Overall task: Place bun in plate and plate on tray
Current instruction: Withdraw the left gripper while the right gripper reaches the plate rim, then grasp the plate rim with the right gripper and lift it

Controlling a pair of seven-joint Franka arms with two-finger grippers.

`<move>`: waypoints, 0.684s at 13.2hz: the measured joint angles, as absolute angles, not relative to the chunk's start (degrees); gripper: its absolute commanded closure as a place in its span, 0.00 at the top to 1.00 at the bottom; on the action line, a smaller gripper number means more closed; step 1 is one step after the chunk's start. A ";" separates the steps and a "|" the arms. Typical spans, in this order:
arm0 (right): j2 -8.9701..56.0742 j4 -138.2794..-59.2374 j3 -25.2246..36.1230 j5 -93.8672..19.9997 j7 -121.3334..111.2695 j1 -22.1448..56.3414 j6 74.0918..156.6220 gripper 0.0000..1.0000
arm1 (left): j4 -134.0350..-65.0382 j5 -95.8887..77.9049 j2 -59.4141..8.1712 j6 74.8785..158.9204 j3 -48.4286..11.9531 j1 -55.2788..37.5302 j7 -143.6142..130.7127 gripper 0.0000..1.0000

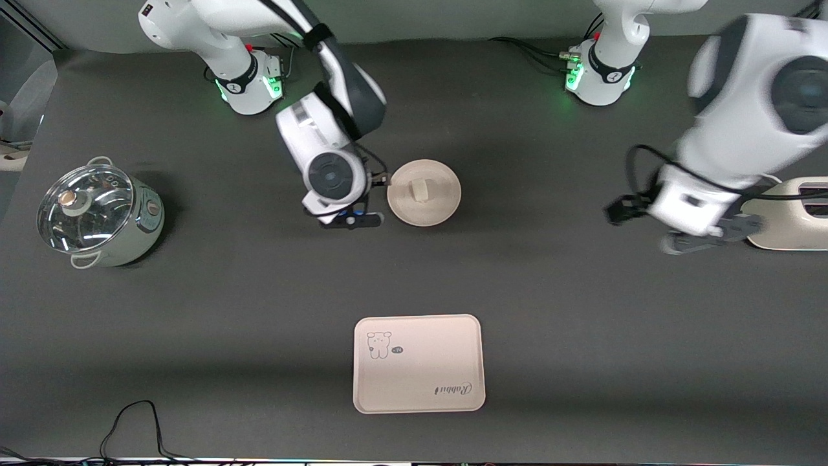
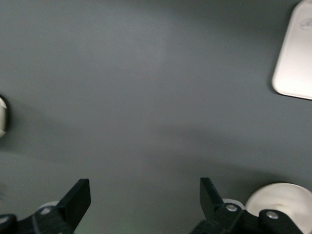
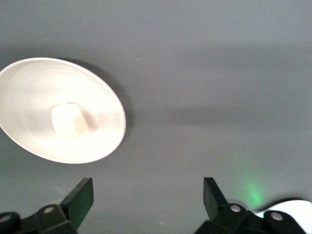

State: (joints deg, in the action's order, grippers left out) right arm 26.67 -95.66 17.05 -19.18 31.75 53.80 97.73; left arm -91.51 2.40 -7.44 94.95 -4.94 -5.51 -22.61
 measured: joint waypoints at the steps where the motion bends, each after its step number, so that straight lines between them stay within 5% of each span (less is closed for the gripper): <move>1: 27.94 -96.05 17.02 -19.72 33.83 55.41 100.01 1.00 | -91.51 2.35 -7.24 94.95 -1.83 -5.26 -18.71 1.00; 9: 36.72 -95.96 16.91 -23.03 45.58 65.10 114.06 0.99 | -97.29 2.31 0.61 95.54 2.40 -5.78 -8.61 1.00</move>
State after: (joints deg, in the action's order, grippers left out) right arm 36.72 -95.96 16.91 -23.03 45.58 65.10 114.06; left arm -97.29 2.31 0.61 95.54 2.40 -5.78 -8.61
